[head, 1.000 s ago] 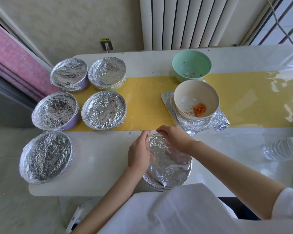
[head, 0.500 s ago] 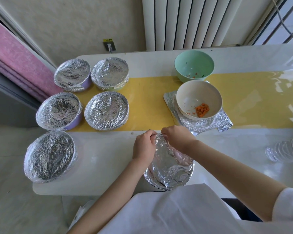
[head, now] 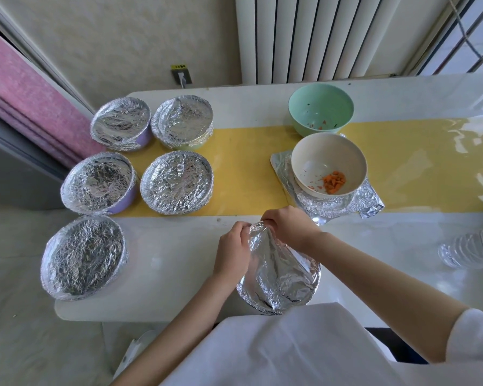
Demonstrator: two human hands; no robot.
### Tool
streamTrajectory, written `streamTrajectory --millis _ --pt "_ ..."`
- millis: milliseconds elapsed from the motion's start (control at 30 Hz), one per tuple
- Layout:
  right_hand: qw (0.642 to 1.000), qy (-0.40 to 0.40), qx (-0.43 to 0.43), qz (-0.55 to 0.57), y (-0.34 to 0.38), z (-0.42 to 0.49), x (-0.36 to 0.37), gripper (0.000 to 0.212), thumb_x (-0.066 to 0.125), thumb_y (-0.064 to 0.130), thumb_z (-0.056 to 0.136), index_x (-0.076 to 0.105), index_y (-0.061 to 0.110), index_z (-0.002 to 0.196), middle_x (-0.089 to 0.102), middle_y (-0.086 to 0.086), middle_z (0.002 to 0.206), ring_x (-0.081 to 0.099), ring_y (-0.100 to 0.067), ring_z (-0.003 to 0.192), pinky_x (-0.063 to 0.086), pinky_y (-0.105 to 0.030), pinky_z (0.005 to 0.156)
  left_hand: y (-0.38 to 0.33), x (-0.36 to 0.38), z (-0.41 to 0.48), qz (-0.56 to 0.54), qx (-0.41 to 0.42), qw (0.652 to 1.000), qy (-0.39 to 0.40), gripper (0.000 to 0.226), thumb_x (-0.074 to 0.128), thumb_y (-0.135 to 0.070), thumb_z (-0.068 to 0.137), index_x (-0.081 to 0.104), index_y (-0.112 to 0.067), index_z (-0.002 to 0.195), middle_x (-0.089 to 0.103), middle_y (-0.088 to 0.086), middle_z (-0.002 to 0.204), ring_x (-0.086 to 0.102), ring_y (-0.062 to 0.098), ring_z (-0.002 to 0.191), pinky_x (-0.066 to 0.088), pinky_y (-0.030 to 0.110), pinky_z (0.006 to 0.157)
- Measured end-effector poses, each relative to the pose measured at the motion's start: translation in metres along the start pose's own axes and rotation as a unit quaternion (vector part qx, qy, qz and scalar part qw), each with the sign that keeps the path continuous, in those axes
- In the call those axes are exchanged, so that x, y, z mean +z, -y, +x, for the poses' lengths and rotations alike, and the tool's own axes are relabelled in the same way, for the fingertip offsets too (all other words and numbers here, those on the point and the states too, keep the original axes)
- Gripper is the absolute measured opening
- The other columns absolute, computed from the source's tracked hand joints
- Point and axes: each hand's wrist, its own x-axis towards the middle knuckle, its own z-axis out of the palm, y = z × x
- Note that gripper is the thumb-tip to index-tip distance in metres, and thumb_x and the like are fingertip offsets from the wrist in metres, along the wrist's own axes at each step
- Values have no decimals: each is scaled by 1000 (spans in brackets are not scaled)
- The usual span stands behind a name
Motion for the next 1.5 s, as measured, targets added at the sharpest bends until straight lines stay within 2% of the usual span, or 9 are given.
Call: streamTrajectory --millis 133,233,533,667,833,1000,1167,1267,1500 --pt "999 9 -10 46 3 1 -5 27 43 18 100 64 13 115 69 -6 98 61 -23 84 43 -26 70 10 1 -7 -11 -22 1000 -14 23 39 -12 99 53 -11 81 41 -4 53 36 13 50 24 31 54" --pt "999 7 -15 51 3 3 -2 27 43 14 100 65 15 115 70 -5 103 61 -22 86 45 -28 71 10 4 -7 -15 -28 999 -36 24 40 -11 98 57 -9 83 40 -3 49 41 21 50 24 29 52" --pt "996 1 -12 84 -3 -3 -2 28 40 16 100 62 11 117 69 -7 105 62 -25 92 47 -32 80 10 6 -9 -40 -10 997 -71 24 41 -9 98 65 -3 97 63 10 70 52 26 60 32 28 57" --pt "994 -19 5 106 -12 -6 -1 25 46 12 97 63 8 115 69 -9 105 62 -27 95 47 -34 83 10 8 -9 -47 -42 993 -100 23 40 -7 98 62 0 92 51 -5 57 44 7 51 28 17 51" --pt "995 -39 17 88 -10 -3 2 27 43 14 98 65 10 113 70 -7 102 63 -26 90 47 -29 77 8 6 -12 -40 -53 995 -80 25 37 -6 98 62 -6 102 51 0 63 44 7 54 27 20 52" --pt "998 -1 -6 63 -2 -3 7 27 42 17 98 64 18 113 71 -7 92 64 -27 80 52 -38 74 -1 -1 -1 -39 3 999 -37 24 43 -12 98 66 -9 103 67 4 83 53 12 67 35 14 59" --pt "997 17 5 70 -1 -3 13 24 41 18 98 61 16 111 69 -11 93 63 -31 82 51 -46 75 -4 -1 7 9 46 999 -22 20 49 -12 96 68 -6 98 68 5 76 53 12 59 32 16 55" --pt "998 18 15 63 -8 -6 13 23 46 10 93 62 13 108 70 -10 92 63 -30 84 52 -43 74 -2 0 6 25 56 998 -34 19 51 -13 96 68 -5 99 71 6 84 61 21 73 35 17 62" --pt "997 14 -16 68 -9 -9 9 22 47 5 94 67 9 103 69 -7 89 59 -26 75 48 -36 73 -5 1 0 36 45 998 -14 20 47 -14 97 66 -7 99 64 5 68 53 17 59 39 24 58"
